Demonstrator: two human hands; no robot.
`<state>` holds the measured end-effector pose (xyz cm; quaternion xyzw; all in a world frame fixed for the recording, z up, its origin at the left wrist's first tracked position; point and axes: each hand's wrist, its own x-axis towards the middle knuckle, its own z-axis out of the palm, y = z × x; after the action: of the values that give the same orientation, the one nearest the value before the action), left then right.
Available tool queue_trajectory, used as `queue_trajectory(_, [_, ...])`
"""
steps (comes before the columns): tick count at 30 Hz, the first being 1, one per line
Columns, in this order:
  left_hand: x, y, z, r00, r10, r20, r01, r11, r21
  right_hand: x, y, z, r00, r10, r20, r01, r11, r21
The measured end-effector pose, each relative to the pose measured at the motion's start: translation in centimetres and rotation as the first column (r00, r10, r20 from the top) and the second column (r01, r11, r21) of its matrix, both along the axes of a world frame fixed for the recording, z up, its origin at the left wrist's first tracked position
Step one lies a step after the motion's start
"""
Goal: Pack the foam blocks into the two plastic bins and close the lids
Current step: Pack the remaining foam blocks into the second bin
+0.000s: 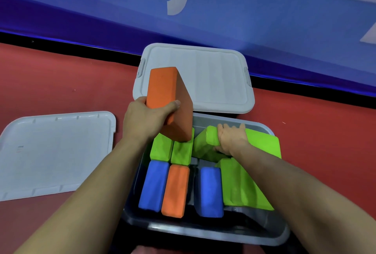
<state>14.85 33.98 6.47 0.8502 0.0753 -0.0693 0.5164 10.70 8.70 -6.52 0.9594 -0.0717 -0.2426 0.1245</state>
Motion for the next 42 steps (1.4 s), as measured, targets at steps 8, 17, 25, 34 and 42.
queue_trajectory(8, [-2.0,0.1,1.0,1.000,-0.022,-0.013,0.022,1.000,-0.018,0.0,-0.5,2.8,1.000,-0.011,0.003,0.011,0.999,0.042])
queue_trajectory(17, [-1.3,0.8,1.3,1.000,0.015,0.001,-0.015,1.000,-0.017,-0.1,-0.4,4.3,0.999,0.012,0.036,-0.016,0.996,0.090])
queue_trajectory(25, [-1.3,1.0,1.8,1.000,0.018,0.004,-0.018,0.998,-0.057,0.5,-1.6,6.8,0.987,-0.152,0.049,0.135,0.957,0.256])
queue_trajectory(34, [-1.2,1.0,1.8,1.000,0.014,-0.005,-0.014,0.996,-0.083,2.5,-2.2,10.0,0.958,-0.236,0.165,0.145,0.890,0.432])
queue_trajectory(42, [-1.4,1.2,2.1,1.000,0.010,0.018,-0.008,0.994,-0.105,4.3,-2.2,12.9,0.941,-0.227,0.252,0.093,0.888,0.450])
